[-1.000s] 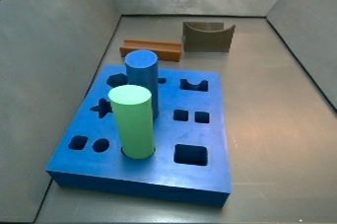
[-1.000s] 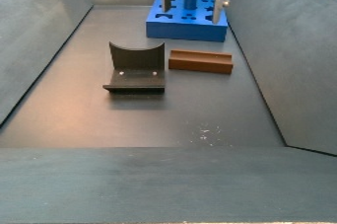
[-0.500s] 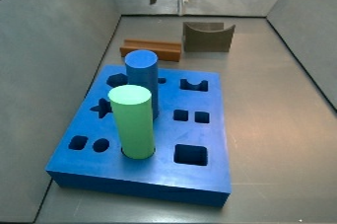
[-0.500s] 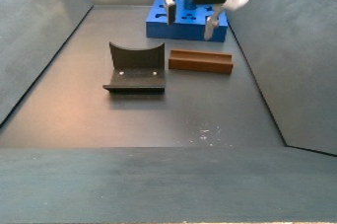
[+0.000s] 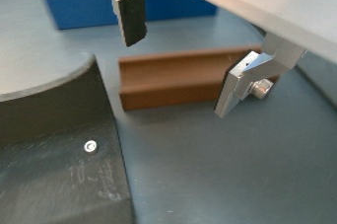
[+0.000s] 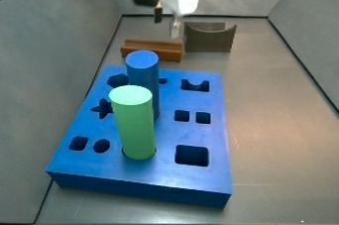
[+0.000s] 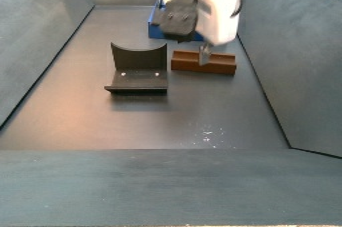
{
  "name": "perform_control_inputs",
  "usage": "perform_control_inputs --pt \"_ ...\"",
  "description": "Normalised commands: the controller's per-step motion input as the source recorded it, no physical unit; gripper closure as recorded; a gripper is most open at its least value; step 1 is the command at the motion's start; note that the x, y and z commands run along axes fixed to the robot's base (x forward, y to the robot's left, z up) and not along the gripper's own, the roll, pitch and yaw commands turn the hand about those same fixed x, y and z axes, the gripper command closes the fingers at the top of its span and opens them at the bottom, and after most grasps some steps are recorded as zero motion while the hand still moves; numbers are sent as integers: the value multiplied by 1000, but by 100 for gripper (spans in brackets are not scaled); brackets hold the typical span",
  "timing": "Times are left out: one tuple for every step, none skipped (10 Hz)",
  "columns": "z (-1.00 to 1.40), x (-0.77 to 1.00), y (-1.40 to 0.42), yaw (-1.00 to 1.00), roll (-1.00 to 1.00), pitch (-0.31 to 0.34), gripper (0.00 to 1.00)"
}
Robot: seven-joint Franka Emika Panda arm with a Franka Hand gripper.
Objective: Pick up the arch object. Move up. Place the arch object on the fixture. Regrasp the arch object. Move to above the board. Insert the arch object.
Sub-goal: Pick up the arch object.
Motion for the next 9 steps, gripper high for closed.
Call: perform_control_inputs --pt "-211 43 -363 -646 -86 -29 0" --pt "0 457 -637 -257 13 19 0" --pt "0 454 -671 -266 10 0 0" --pt "-11 423 -586 -354 0 0 0" --pt "-257 263 -311 -443 0 -30 0" --pt "-720 -80 -146 -929 0 -193 0" --pt "-763 0 0 -997 -24 -86 0" --pt "-440 0 209 -449 0 21 0" --pt "-9 0 -43 0 -23 0 0"
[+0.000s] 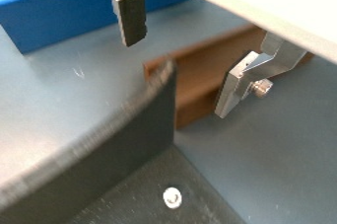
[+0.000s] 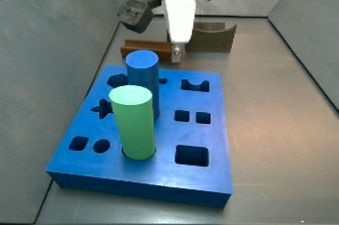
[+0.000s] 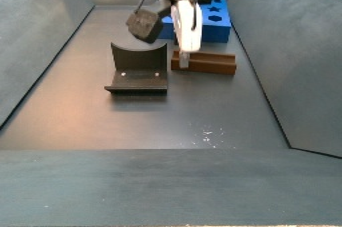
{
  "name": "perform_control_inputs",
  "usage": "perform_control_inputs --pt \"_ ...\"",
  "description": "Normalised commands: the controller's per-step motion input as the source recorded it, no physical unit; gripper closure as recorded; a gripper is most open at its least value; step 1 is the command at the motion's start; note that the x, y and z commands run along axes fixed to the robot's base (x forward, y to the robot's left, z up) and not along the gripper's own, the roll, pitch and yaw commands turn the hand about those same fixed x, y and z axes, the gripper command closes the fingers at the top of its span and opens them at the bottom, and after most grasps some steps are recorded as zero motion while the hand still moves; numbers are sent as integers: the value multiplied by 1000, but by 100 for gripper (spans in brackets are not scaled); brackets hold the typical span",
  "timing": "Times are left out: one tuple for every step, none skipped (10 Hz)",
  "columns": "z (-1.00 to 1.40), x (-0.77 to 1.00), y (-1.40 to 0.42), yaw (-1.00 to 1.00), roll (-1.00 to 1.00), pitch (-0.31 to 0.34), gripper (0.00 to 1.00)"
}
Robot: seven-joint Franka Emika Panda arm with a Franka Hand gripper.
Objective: Pick up the arch object. Move up. Place the arch object on the fixture. Regrasp the arch object. Move to above the board. Insert the arch object.
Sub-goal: Pick up the arch object.
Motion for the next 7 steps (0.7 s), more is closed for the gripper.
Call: perform_control_inputs --pt "-23 -14 0 0 0 0 0" --pt "-500 -191 -63 -69 -70 0 0" --pt "-420 -180 0 -77 -23 0 0" --pt "0 -34 0 -51 0 0 0" --pt "0 0 0 0 0 0 100" --pt "0 0 0 0 0 0 100" --pt "0 0 0 0 0 0 100"
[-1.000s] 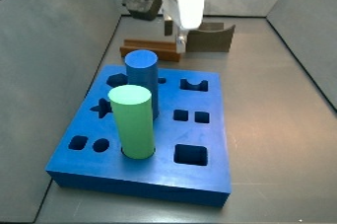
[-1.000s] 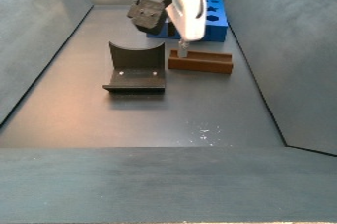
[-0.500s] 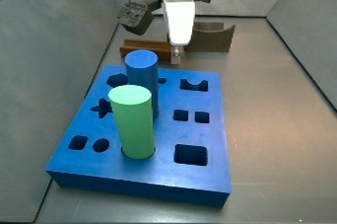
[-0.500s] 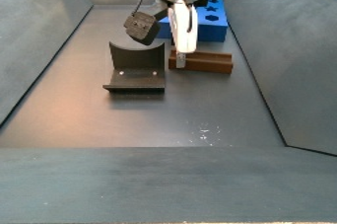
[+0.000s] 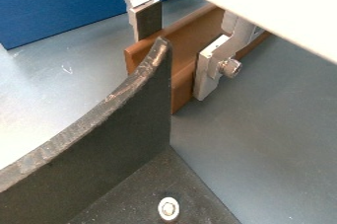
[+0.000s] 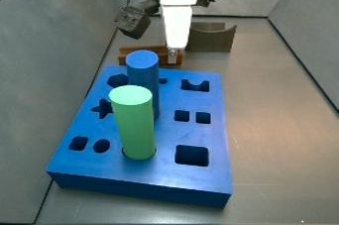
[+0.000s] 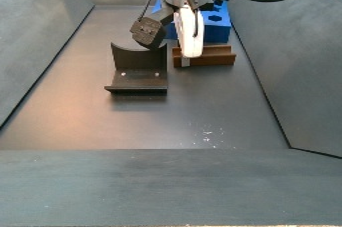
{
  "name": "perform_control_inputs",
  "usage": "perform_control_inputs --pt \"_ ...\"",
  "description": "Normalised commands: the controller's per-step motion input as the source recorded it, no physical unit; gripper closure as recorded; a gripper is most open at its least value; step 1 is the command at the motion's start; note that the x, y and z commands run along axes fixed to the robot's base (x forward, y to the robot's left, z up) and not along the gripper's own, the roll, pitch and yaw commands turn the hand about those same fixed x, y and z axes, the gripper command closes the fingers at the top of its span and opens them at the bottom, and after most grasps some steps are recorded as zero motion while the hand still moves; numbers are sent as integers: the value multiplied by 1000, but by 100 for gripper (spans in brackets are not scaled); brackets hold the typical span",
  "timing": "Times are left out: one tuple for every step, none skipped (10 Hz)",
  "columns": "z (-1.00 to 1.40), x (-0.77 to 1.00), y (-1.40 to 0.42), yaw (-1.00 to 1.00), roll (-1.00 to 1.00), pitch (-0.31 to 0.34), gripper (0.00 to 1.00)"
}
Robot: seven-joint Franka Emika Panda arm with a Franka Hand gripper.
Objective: Pick up the arch object. Move up. Place the arch object on the fixture. Regrasp the arch object. Move to above the board. Insert the arch object.
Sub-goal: Pick up the arch object, then move up.
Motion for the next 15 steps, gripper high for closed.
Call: perform_control_inputs --pt "0 0 0 0 0 0 100" --pt "0 0 0 0 0 0 100" --pt "0 0 0 0 0 0 100" --pt "0 0 0 0 0 0 100" --pt "0 0 0 0 0 0 100" --pt "0 0 0 0 0 0 100" --pt "0 0 0 0 0 0 100" --pt "0 0 0 0 0 0 100" --pt "0 0 0 0 0 0 100" --pt "0 0 0 0 0 0 100" --pt "833 0 0 0 0 0 100" --pt "832 18 -33 19 -12 -16 100" --pt "775 0 -31 26 -22 2 100" --pt "597 -11 -4 29 -58 45 100" --pt "485 -11 3 25 -82 71 100"
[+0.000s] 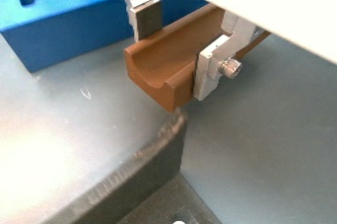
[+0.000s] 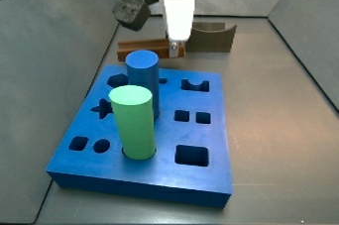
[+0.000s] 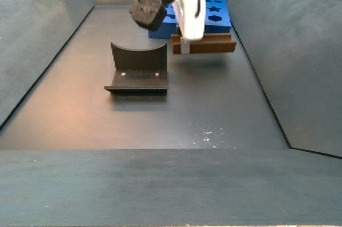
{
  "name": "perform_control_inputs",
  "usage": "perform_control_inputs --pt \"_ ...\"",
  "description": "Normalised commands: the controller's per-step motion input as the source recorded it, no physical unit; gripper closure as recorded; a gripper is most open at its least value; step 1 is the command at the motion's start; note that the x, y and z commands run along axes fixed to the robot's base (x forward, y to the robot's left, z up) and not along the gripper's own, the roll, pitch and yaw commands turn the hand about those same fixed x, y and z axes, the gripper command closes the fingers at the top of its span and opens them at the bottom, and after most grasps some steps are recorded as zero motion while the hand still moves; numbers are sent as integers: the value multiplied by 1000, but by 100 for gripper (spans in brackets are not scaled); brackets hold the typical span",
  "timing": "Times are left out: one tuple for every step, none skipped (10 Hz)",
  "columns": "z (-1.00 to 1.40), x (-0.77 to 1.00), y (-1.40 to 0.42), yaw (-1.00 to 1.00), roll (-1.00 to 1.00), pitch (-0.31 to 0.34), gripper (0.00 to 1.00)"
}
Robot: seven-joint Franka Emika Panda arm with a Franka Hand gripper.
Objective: Pick up the arch object. Move up. Place the arch object on the fixture. Regrasp the arch object. Move to above the board. Insert the arch object.
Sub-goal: Move up, then place the arch object on the fixture.
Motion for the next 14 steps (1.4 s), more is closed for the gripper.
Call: perform_control_inputs --pt "376 -15 6 18 -109 82 100" --pt "241 -22 9 7 -134 83 100" --pt "1000 0 0 0 0 0 100" --pt "1000 4 -2 -12 -20 -4 100" --pt "1000 -10 -3 -4 -36 24 100" --pt "1000 -14 -3 1 -49 31 100" --pt "1000 -23 0 7 -88 54 100" --pt "1000 -24 1 8 -104 63 100" --pt "1000 -29 5 1 -127 69 100" --pt "1000 -32 8 -8 -142 71 100" --pt "1000 -36 12 -19 -154 76 100" --pt "1000 -38 15 -27 -165 79 100" --pt "1000 -43 15 -34 -171 81 100" --pt "1000 -44 16 -36 -175 79 100"
